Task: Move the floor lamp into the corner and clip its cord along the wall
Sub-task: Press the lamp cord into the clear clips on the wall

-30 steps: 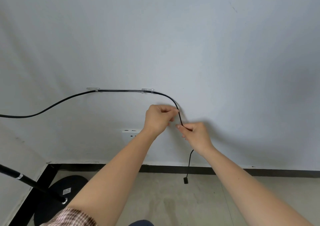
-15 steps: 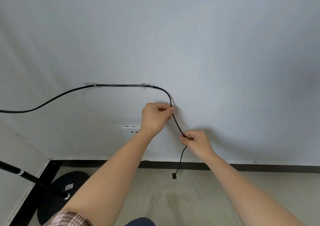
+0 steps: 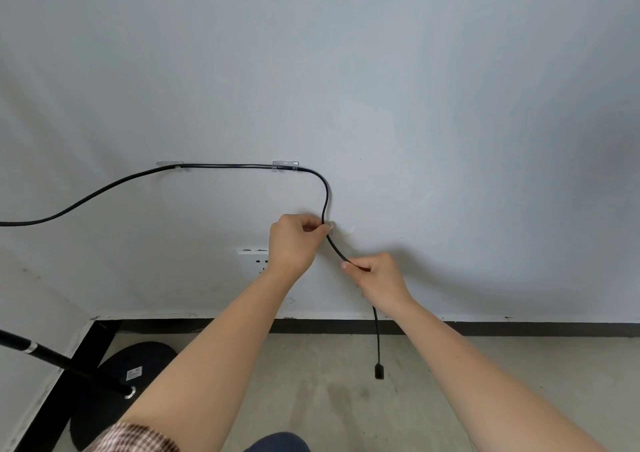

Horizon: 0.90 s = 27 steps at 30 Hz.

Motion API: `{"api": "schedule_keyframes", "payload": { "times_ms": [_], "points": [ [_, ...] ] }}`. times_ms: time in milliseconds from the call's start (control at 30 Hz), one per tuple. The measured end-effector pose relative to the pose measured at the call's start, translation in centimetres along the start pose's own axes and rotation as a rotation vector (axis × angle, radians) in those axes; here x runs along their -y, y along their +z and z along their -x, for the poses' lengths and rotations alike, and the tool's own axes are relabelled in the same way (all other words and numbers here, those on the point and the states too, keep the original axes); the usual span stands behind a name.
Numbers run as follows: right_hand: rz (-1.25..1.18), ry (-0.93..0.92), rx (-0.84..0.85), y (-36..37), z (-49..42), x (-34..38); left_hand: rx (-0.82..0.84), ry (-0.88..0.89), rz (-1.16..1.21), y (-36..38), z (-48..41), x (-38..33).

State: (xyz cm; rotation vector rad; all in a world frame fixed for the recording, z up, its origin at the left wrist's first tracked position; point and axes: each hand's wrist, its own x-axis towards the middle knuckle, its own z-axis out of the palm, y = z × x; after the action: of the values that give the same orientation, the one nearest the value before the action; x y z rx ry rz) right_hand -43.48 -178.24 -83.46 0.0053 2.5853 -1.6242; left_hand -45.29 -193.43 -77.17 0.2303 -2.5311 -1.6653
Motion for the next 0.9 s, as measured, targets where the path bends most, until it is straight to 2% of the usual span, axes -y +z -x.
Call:
{"api": "schedule_keyframes", "payload": {
  "times_ms": [267,667,900],
  "points": [
    [0.061,-0.031,-0.099,0.2,-0.6,0.8,0.012,-0.103,0.129,0.5,-0.2,0.6],
    [0.092,0.034,-0.1,1.7,-1.9,0.4,0.015,-0.067,0.174,0.2,0.3,2.0],
    [-0.043,0.12,-0.093,3.0,-2.0,0.0,-0.004,-0.125,0.14,-0.1,0.7,4.6]
  ]
}}
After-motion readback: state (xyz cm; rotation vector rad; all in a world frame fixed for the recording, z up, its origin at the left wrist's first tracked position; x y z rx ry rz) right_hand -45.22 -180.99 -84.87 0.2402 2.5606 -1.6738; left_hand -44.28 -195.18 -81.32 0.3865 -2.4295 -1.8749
